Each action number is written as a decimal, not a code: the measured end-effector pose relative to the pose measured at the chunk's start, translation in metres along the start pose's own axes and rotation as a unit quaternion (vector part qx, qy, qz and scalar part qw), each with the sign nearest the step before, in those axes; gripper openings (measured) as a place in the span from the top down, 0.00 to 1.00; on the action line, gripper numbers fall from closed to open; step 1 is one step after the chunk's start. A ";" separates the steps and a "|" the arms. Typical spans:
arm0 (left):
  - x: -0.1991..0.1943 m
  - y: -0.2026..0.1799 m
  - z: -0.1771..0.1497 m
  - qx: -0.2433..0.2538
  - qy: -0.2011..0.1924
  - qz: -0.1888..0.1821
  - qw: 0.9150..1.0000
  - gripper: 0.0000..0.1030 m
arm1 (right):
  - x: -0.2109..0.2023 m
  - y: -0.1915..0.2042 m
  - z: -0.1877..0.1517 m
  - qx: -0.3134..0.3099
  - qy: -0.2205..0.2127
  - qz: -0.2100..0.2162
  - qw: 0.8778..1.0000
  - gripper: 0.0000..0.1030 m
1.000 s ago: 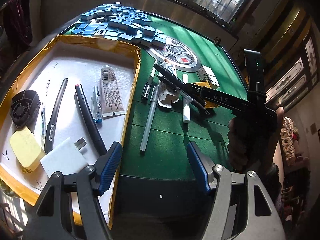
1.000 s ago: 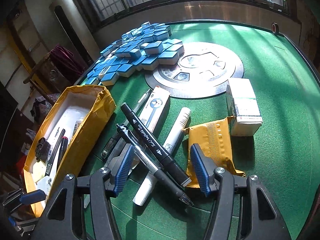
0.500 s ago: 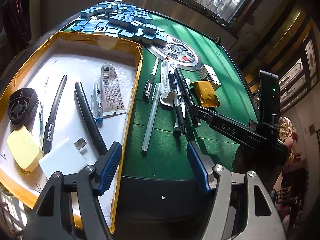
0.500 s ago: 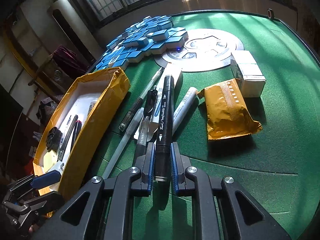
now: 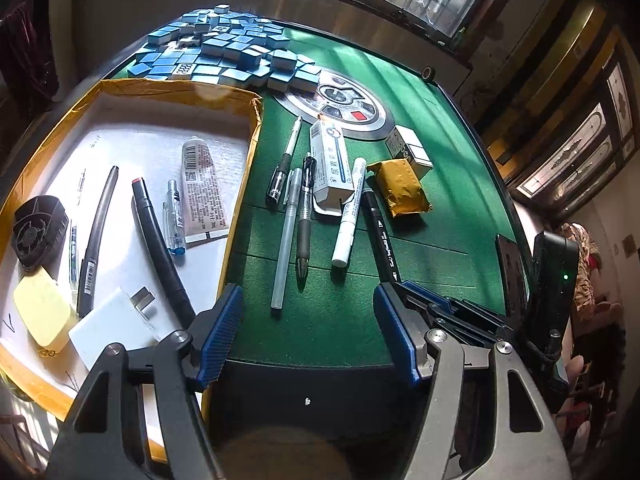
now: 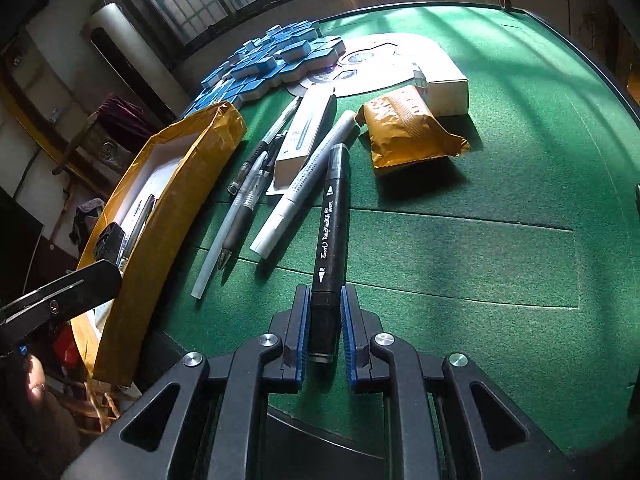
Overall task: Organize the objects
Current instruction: 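Grasp the white marker with the left gripper while the right gripper holds the black marker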
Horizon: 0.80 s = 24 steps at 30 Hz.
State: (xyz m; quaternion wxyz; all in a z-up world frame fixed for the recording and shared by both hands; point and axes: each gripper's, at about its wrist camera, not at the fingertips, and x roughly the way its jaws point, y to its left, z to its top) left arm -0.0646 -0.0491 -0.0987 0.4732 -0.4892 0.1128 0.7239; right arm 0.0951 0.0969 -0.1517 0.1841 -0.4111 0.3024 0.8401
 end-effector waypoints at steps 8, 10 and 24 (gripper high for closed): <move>0.029 -0.030 0.013 0.050 0.015 0.015 0.999 0.35 | -0.009 -0.006 -0.008 0.007 -0.008 -0.017 1.000 0.87; 0.041 -0.036 0.019 0.058 0.025 0.010 0.998 0.35 | -0.012 -0.009 -0.009 0.010 -0.011 -0.019 1.000 0.87; 0.107 -0.058 0.030 0.109 0.064 0.061 0.990 0.76 | -0.014 -0.020 -0.013 0.022 -0.011 -0.020 0.999 0.87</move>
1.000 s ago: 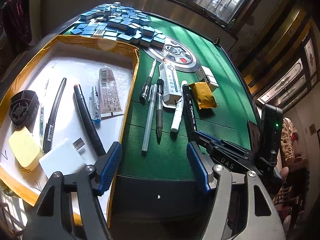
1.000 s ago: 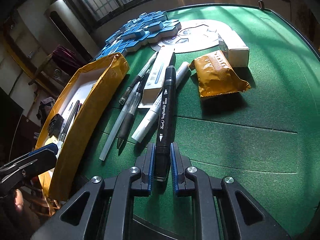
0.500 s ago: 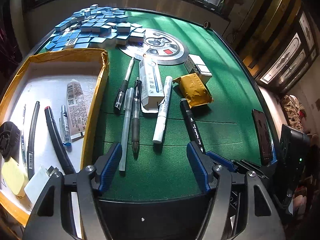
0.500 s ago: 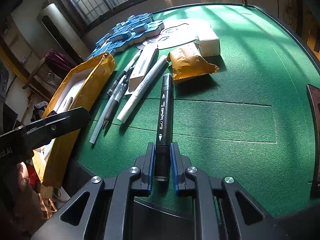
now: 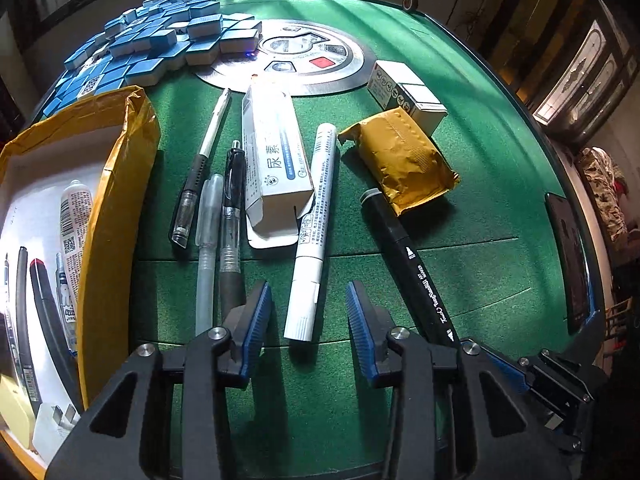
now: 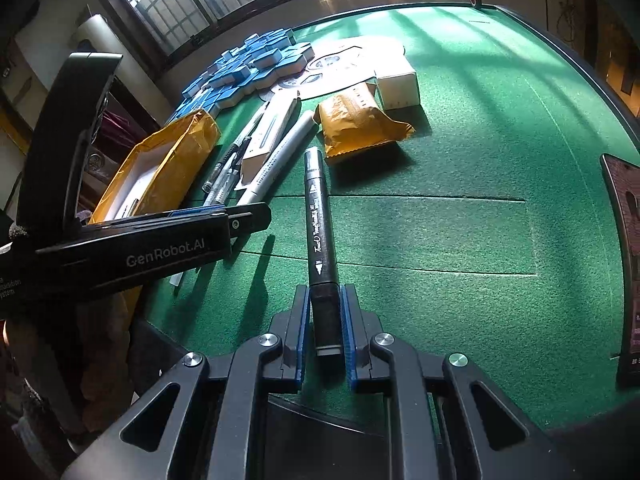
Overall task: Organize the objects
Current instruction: 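Grasp the white marker with the left gripper while the right gripper holds the black marker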
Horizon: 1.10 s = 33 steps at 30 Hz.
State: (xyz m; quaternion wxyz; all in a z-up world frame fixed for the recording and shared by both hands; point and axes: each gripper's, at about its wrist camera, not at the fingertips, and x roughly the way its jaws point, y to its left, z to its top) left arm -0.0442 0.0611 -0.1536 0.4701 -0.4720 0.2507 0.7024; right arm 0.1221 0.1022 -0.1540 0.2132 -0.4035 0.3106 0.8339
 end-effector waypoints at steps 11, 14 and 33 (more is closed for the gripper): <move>-0.027 0.015 -0.039 -0.006 0.039 -0.045 0.998 0.89 | 0.003 -0.001 0.005 0.007 -0.002 0.002 1.000 0.85; -0.029 0.018 -0.038 -0.018 0.044 -0.056 0.997 0.82 | 0.005 0.000 0.009 0.015 -0.005 0.011 1.000 0.74; -0.013 0.008 -0.016 -0.029 0.004 -0.026 0.999 0.79 | 0.011 0.019 0.013 -0.040 -0.030 -0.047 0.998 0.71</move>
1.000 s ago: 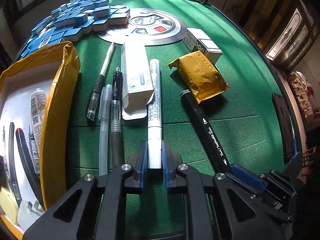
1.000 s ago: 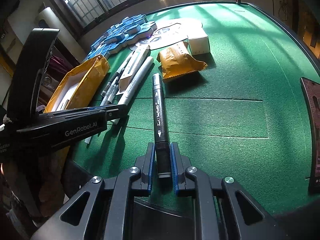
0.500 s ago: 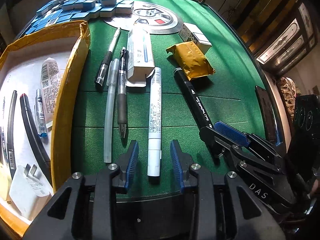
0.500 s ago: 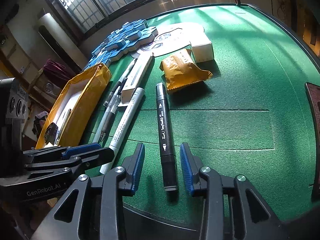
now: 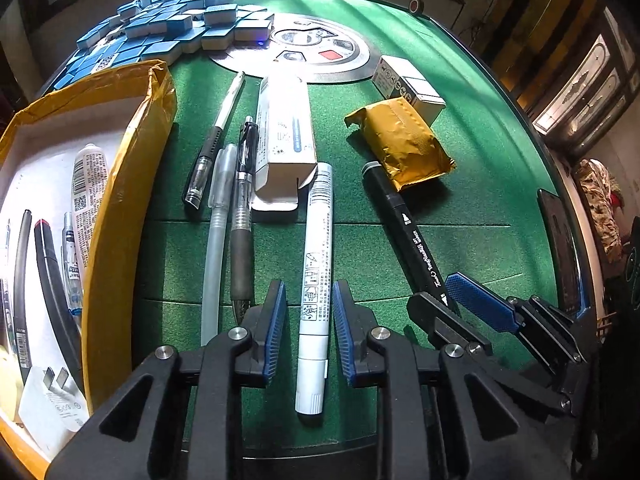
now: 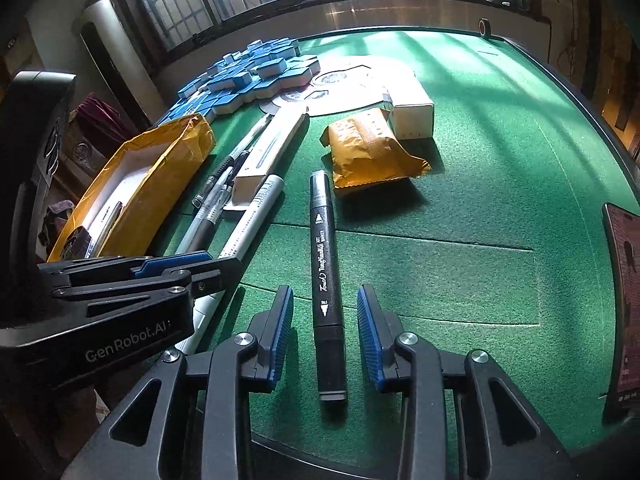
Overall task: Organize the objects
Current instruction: 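Grasp the white marker with the left gripper while the right gripper holds the black marker, then carry the white and black markers over the tray with both grippers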
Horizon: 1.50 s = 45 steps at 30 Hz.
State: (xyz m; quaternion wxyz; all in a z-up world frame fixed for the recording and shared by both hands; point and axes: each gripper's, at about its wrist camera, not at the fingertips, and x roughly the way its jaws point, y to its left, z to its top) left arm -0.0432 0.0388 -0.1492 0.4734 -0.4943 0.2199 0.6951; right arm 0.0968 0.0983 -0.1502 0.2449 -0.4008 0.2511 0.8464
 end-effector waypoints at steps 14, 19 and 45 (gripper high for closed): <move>0.001 0.014 -0.009 -0.051 -0.019 -0.038 0.998 0.85 | 0.001 0.010 -0.003 -0.011 -0.008 -0.050 0.999 0.86; 0.001 0.023 -0.011 -0.075 0.007 -0.089 0.993 0.88 | 0.001 0.012 0.000 0.005 0.002 -0.019 1.000 0.87; -0.094 0.053 -0.065 -0.115 -0.063 -0.117 0.984 0.88 | -0.056 0.054 -0.033 0.036 -0.033 0.058 0.997 0.87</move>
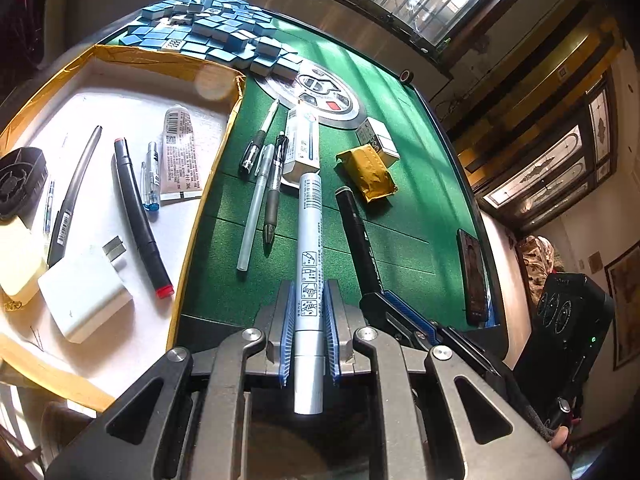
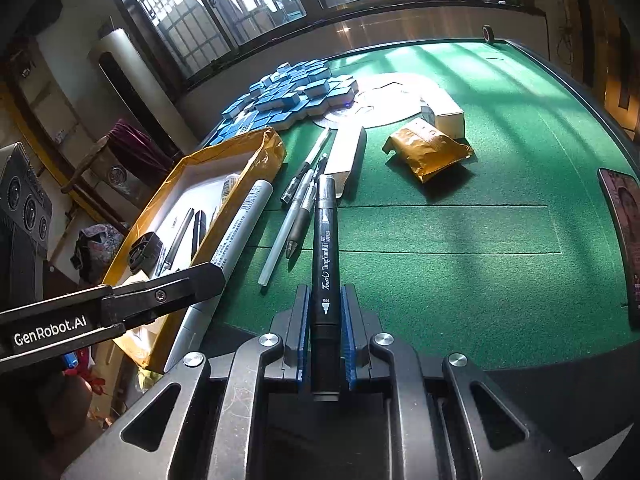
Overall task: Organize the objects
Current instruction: 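Carry the white and black markers over the tray with both grippers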
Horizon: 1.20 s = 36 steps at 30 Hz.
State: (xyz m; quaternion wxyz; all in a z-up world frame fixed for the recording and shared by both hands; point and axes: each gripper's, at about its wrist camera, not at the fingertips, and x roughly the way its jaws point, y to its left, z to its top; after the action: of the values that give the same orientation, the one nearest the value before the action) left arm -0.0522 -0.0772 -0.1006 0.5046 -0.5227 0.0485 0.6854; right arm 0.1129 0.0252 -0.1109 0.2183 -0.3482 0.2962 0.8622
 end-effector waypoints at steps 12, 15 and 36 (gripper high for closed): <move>-0.051 0.026 0.001 -0.024 -0.043 -0.011 0.999 0.88 | -0.015 0.035 0.000 -0.022 -0.018 0.031 0.999 0.87; -0.063 0.037 0.010 -0.028 -0.065 -0.008 0.997 0.88 | -0.014 0.048 0.008 -0.036 -0.027 0.041 0.998 0.87; -0.020 0.165 0.078 -0.112 -0.023 0.017 0.993 0.88 | 0.117 0.134 0.060 -0.073 0.042 0.046 0.995 0.87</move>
State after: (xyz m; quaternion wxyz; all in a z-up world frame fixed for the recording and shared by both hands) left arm -0.2278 -0.1236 -0.1266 0.4322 -0.5590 -0.0315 0.7069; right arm -0.0712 -0.0131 -0.1136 0.1395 -0.3847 0.2571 0.8755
